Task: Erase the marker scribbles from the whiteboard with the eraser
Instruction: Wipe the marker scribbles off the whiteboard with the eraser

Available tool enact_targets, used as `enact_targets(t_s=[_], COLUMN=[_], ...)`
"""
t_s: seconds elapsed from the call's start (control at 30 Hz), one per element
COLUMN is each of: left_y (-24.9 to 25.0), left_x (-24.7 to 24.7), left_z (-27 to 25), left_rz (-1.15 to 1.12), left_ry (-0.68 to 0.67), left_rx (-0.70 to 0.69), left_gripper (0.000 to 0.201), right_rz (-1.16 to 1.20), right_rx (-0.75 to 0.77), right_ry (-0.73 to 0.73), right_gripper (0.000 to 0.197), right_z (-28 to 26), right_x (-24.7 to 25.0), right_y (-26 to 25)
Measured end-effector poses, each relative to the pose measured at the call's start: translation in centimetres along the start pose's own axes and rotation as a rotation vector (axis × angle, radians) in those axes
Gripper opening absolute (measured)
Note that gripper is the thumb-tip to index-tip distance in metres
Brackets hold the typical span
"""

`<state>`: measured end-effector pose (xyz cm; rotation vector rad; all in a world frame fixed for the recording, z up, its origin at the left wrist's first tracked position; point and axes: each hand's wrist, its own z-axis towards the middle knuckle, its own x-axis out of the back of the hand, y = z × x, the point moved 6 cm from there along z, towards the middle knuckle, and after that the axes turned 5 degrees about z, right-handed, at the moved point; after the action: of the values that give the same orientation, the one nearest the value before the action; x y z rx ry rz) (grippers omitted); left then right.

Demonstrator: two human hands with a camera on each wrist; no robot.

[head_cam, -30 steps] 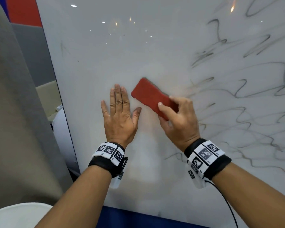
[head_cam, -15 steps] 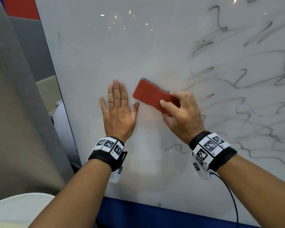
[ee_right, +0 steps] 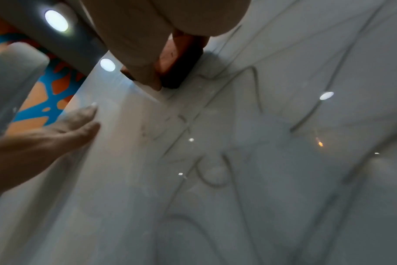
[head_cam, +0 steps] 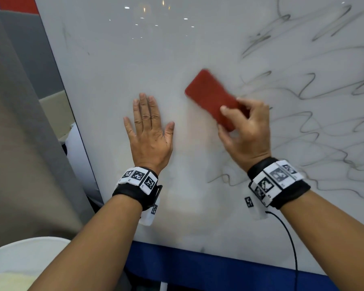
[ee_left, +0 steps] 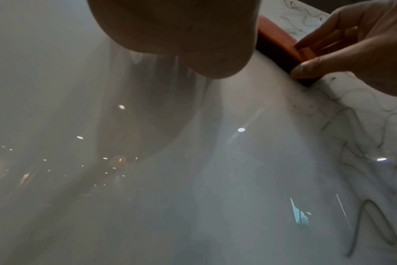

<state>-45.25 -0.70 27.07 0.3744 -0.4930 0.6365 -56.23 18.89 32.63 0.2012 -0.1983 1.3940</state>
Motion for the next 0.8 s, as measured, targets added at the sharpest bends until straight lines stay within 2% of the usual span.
enact_targets(t_s=[0.13,0.27,0.33,0.4,0.5,0.57,0.7,0.8], left_y=[0.3,0.4,0.4,0.5,0.5,0.6,0.7,0.7], left_x=[-0.2,-0.3,-0.3,-0.4,-0.4,-0.5,-0.7,-0.5], left_z=[-0.3,-0.5,-0.7,-0.9,-1.1,-1.3,-1.5,-1.6], left_rz=[-0.018,-0.021,-0.022,-0.015,-0.010,-0.011,0.009,0.003], left_ry=[-0.008,-0.004,-0.005,-0.003,-0.003,-0.003,0.003,0.000], left_rx=[0.025,0.049,0.045,0.050,0.063,0.064,0.065,0.061], left_gripper=[0.068,0.068,0.067,0.066,0.065,0.065,0.065,0.065], right_rz=[-0.009,-0.012,-0.001,0.005,0.001,-0.004,0.005,-0.009], right_rx=[-0.054,0.069,0.109,0.091,-0.037,-0.067,0.077,0.171], right_ry=[0.040,-0.096,-0.137,-0.090,0.012,0.029,-0.090,-0.182], right_gripper=[0.031,0.034,0.032,0.028,0.028,0.029,0.023,0.018], right_z=[-1.2,-6.1,-6.0,-4.2,-1.5,-2.1,-7.4,-7.9], right_x=[-0.1,-2.4,-2.3,-1.2,0.4,0.3,-2.2,-2.4], right_y=[0.1,-1.4,-1.3,-0.7,0.8,0.9,-0.6,-0.5])
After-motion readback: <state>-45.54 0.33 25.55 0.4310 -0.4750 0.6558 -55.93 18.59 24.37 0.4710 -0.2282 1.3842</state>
